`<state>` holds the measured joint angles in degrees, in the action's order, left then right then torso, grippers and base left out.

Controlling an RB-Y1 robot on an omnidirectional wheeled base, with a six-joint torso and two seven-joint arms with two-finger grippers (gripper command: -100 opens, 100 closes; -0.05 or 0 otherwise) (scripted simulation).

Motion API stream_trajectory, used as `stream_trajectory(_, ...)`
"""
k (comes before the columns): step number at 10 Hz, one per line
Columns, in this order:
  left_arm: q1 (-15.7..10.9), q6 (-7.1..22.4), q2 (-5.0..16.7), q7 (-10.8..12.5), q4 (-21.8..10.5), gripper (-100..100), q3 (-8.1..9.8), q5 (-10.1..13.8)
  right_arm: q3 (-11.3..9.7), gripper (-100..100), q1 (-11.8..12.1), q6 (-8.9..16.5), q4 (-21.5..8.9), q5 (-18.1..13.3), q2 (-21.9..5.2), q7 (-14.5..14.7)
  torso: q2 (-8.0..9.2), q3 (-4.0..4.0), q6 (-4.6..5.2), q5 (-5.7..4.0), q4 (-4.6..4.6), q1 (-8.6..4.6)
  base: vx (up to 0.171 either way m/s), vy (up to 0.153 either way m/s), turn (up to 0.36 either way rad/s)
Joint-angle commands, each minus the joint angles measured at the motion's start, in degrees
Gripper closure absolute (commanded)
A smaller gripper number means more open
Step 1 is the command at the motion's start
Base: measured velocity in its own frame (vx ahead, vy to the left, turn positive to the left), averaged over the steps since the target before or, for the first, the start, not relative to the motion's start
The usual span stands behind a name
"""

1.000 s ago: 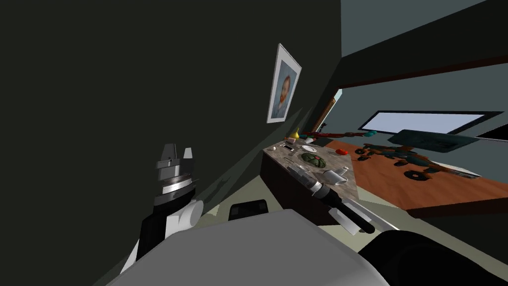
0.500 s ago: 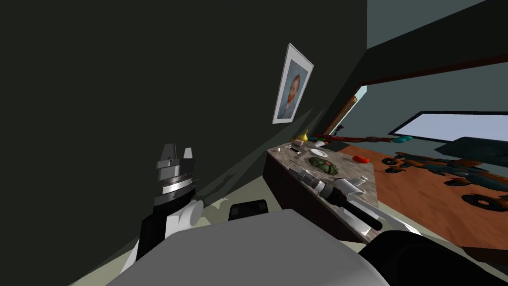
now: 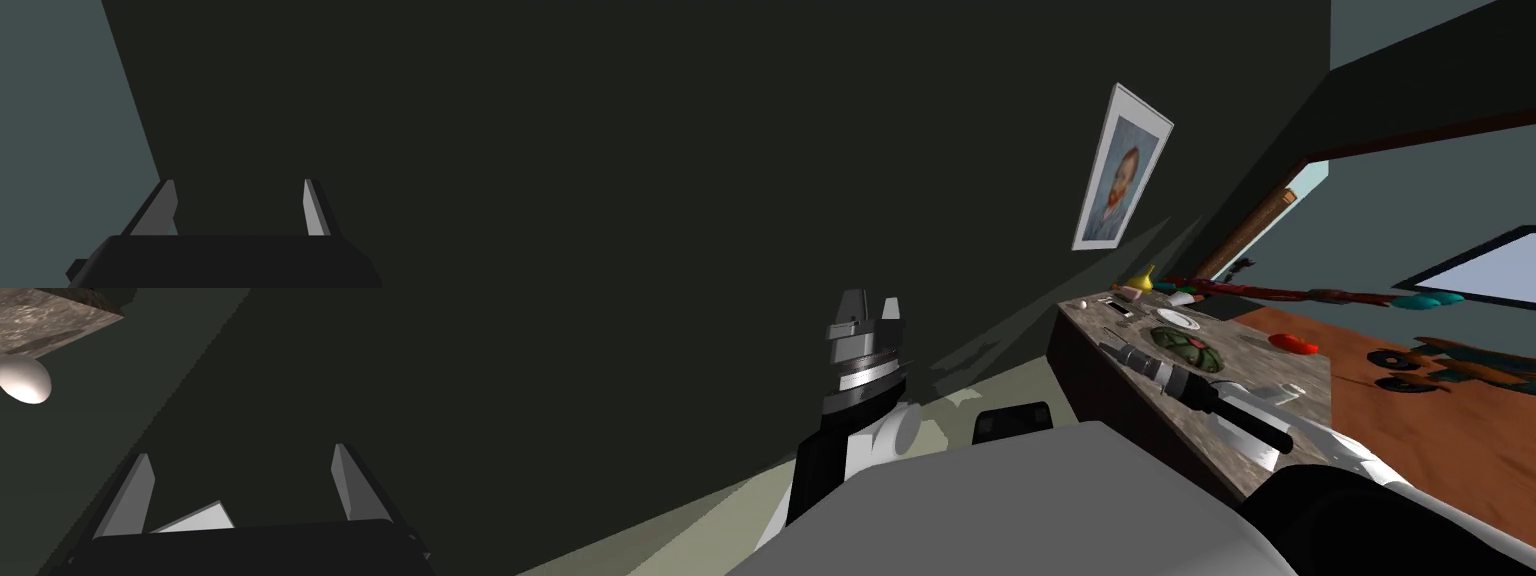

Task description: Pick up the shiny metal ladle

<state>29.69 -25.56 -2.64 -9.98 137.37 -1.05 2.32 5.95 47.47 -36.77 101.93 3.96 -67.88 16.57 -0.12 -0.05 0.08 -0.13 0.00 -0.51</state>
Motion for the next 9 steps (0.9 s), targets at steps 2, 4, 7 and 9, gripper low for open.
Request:
stream_trajectory(2,-0.01,0.0,0.0,0.0,0.0,0,0.0,0.0,-0.96,-100,0.66,0.16,-2.08,1.39,-4.61,-0.36,-0.04,-0.03,-0.04,-0.01,-0.01,-0.06,-0.024,-0.069,0.238)
stream_trajectory(4,-0.01,0.0,0.0,0.0,0.0,0,0.0,0.0,-2.03,-100,1.12,0.3,-3.95,2.64,-8.17,-0.8,-0.04,-0.03,-0.03,-0.02,-0.01,-0.08,-0.035,-0.073,0.225)
stream_trajectory(7,0.01,0.0,0.0,0.0,0.0,0,0.01,0.0,-3.26,-100,1.54,0.51,-5.81,3.92,-12.09,-1.34,-0.07,-0.04,0.03,-0.02,-0.01,-0.07,-0.024,-0.061,0.132)
stream_trajectory(9,0.0,0.0,0.0,0.0,0.0,0,0.0,0.0,-4.64,-100,1.93,0.78,-7.63,5.21,-15.47,-1.96,-0.13,-0.08,-0.03,0.01,-0.04,0.03,-0.018,-0.054,0.216)
